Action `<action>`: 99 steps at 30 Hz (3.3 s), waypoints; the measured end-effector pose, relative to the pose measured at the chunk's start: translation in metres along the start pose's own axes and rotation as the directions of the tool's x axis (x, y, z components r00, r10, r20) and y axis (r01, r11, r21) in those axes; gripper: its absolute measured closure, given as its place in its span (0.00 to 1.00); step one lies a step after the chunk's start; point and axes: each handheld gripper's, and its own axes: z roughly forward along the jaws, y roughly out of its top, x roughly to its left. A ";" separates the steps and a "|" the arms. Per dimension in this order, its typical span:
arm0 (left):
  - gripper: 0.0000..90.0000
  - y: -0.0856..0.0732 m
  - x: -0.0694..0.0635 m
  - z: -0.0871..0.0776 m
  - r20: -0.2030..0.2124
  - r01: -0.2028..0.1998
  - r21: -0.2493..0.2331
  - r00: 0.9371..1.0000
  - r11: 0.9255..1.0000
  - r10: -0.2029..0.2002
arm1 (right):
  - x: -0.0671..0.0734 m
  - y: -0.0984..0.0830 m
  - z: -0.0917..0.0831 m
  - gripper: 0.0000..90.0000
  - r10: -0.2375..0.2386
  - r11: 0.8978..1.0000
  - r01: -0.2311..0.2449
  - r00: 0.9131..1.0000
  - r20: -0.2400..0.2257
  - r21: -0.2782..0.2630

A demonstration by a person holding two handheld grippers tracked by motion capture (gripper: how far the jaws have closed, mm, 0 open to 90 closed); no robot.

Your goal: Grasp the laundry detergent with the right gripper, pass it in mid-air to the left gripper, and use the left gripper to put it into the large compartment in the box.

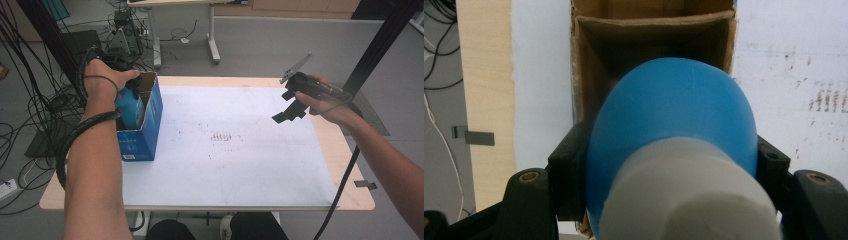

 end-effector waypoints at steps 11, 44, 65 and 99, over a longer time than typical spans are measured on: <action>0.40 -0.004 0.002 0.024 -0.005 -0.014 0.015 1.000 1.000 0.014 | 0.000 0.001 0.001 0.01 -0.005 1.000 0.005 1.000 0.007 0.011; 0.40 -0.007 0.000 0.071 -0.008 -0.043 0.055 0.999 0.998 0.043 | -0.001 0.000 0.006 0.01 -0.006 1.000 0.005 1.000 0.022 0.026; 0.39 -0.005 0.001 0.072 -0.004 -0.032 0.044 0.999 0.999 0.032 | -0.003 0.000 0.002 0.01 0.003 0.999 -0.004 0.999 0.036 0.031; 0.39 -0.004 0.000 0.073 -0.006 -0.030 0.043 1.000 0.999 0.030 | -0.003 0.002 0.000 0.01 -0.002 0.999 0.001 0.999 0.043 0.037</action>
